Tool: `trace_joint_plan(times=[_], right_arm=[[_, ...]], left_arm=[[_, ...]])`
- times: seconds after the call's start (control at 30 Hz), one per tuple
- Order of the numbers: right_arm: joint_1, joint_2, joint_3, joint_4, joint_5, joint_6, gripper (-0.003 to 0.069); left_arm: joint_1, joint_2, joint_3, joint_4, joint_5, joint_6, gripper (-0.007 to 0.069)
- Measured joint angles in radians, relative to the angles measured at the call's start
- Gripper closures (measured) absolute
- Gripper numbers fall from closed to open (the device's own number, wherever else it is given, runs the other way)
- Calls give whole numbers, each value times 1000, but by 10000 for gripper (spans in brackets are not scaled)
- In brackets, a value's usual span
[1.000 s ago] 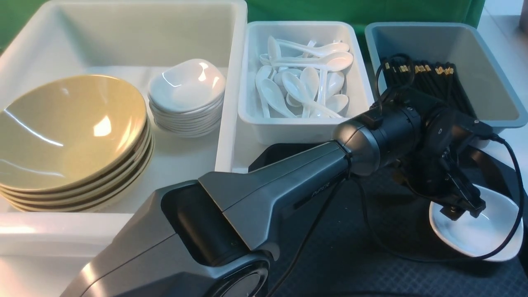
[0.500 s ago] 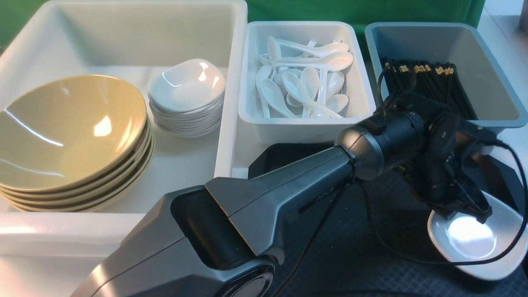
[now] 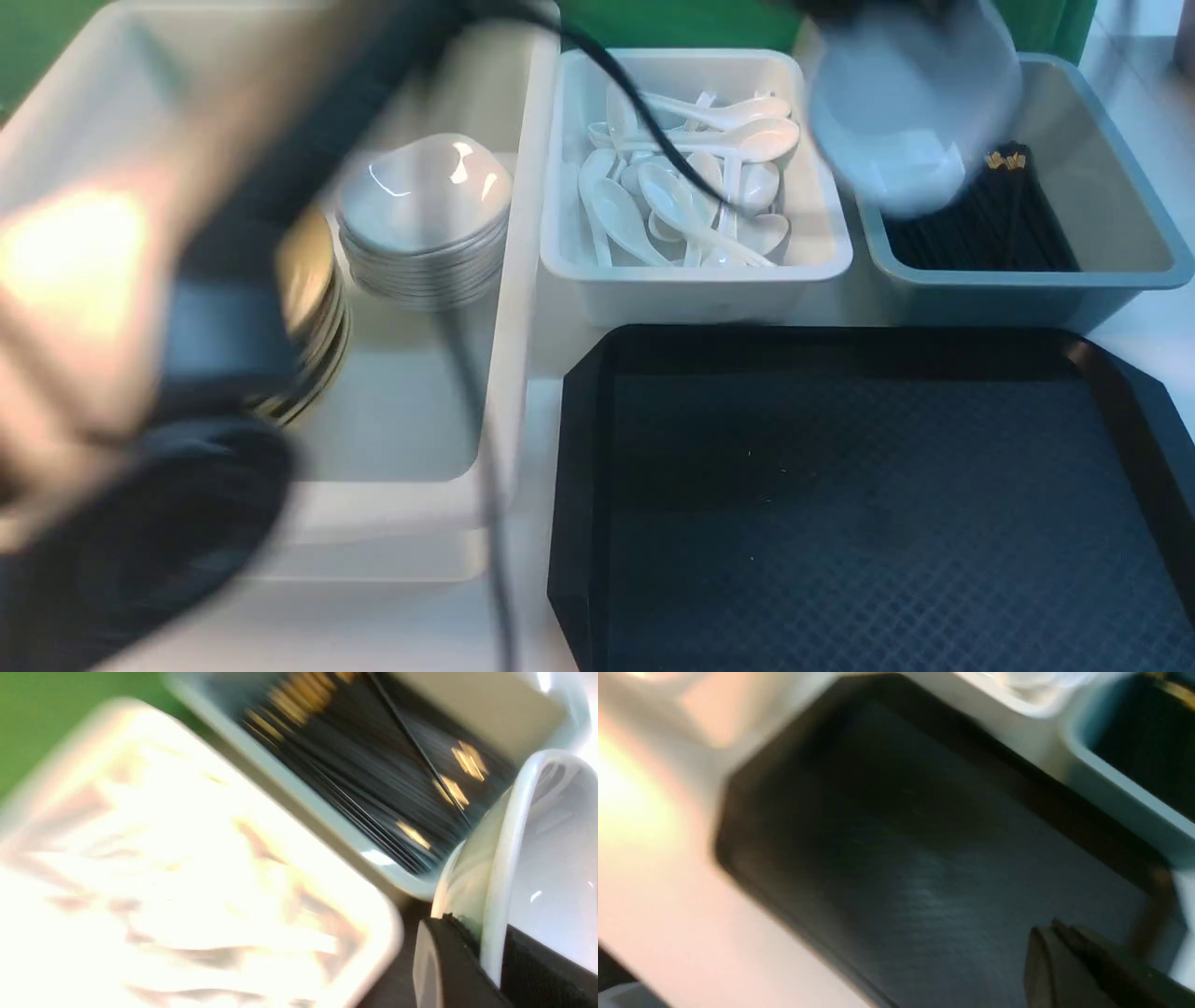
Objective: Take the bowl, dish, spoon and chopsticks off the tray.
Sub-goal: Use the left arm to put the plate into the large storage box on the left
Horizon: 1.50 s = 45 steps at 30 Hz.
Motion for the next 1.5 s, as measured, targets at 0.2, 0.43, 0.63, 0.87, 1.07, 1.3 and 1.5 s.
trace_joint_plan(times=[0.2,0.43,0.63,0.87,1.07,1.3,1.5], right_arm=[[0,113,-23,146,-122,-114,619],[0,179,-23,170,-203,-122,619],[0,209,-23,195,-204,-116,619],[0,210,-23,203,-203,-94,615],[0,210,-23,204,-198,-93,615],[0,210,-23,204,-205,-93,615],[0,210,-23,205,-205,-92,614]], left_arm=[[242,-214,207,-5,6,3,624],[469,-289,533,-45,-50,18,624],[548,-211,685,-104,-297,22,624],[555,-79,692,-118,-412,26,617],[556,-18,692,-101,-378,56,477],[556,-10,677,-70,-324,77,92],[556,-36,601,-58,-255,77,-24]])
